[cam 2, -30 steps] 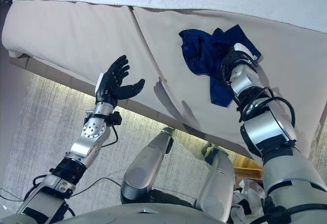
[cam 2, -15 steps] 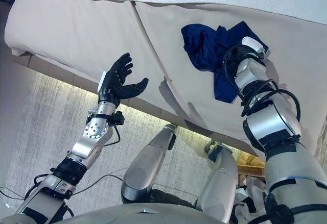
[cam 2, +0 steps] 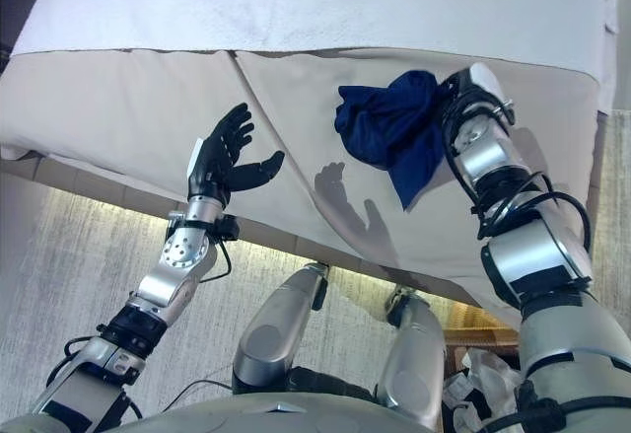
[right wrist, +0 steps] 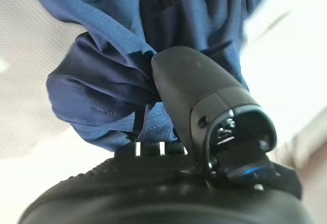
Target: Pick up the clothes from the bed and place them into the basket
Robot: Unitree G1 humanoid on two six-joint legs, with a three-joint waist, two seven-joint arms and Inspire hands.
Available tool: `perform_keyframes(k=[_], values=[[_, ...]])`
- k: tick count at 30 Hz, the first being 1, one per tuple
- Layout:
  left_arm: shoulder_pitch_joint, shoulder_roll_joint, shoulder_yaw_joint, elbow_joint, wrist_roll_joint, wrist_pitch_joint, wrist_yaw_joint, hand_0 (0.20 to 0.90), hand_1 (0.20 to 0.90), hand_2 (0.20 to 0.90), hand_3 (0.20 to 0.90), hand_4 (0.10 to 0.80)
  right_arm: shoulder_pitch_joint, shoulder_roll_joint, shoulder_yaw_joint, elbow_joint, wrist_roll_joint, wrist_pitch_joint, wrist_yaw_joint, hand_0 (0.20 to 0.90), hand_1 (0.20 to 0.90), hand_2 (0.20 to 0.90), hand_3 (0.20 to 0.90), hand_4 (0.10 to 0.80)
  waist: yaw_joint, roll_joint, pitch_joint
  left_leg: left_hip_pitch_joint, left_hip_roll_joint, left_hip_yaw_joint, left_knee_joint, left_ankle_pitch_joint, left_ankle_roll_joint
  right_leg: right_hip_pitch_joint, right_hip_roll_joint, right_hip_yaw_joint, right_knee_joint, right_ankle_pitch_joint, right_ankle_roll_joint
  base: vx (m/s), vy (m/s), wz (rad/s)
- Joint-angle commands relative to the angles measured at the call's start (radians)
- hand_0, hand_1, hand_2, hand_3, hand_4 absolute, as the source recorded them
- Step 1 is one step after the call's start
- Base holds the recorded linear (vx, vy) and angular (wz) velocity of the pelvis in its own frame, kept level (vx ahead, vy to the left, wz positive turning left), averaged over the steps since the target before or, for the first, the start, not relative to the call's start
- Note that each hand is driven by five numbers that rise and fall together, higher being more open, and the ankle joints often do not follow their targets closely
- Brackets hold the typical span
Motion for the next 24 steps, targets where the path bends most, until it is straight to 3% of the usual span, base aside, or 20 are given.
perform_keyframes(k=[1, 8, 17, 24], values=[[0.003, 0.023, 0.057, -0.112, 0.005, -0.048, 0.031, 0.900, 0.900, 0.900, 0.900, 0.800, -0.045, -0.151, -0.021, -0.104, 0.021, -0.113, -0.077, 0.300, 0.300, 0.300, 0.200, 0.100, -0.053, -0.058, -0.159, 0.049, 0.025, 0.128, 0.005, -0.102, 0.025, 0.119, 0.025, -0.011, -0.015, -0.084, -0.001, 0.061, 0.021, -0.33], [0.026, 0.009, 0.053, -0.061, 0.037, 0.004, 0.001, 0.900, 0.900, 0.900, 0.900, 0.800, 0.110, -0.226, -0.123, -0.223, 0.010, -0.138, -0.049, 0.300, 0.300, 0.300, 0.200, 0.100, -0.119, -0.106, -0.295, 0.148, 0.048, 0.170, -0.080, -0.090, 0.024, 0.191, 0.039, 0.045, -0.120, -0.031, 0.034, 0.098, 0.007, -0.25], [0.053, 0.017, 0.074, -0.006, 0.062, -0.017, -0.017, 0.900, 0.900, 0.900, 0.900, 0.800, 0.306, -0.306, -0.276, -0.326, -0.022, -0.174, -0.059, 0.300, 0.300, 0.300, 0.200, 0.100, -0.191, -0.118, -0.397, 0.258, 0.065, 0.210, -0.267, -0.048, 0.021, 0.227, 0.062, 0.098, -0.239, 0.040, 0.083, 0.021, -0.034, -0.29], [0.083, 0.009, 0.117, 0.032, 0.068, -0.058, -0.040, 0.900, 0.900, 0.900, 0.900, 0.800, 0.475, -0.356, -0.436, -0.397, 0.008, -0.172, -0.073, 0.300, 0.300, 0.300, 0.200, 0.100, -0.250, -0.129, -0.423, 0.297, 0.051, 0.213, -0.302, -0.062, 0.028, 0.233, 0.096, 0.178, -0.286, 0.057, 0.084, 0.020, 0.004, -0.25]])
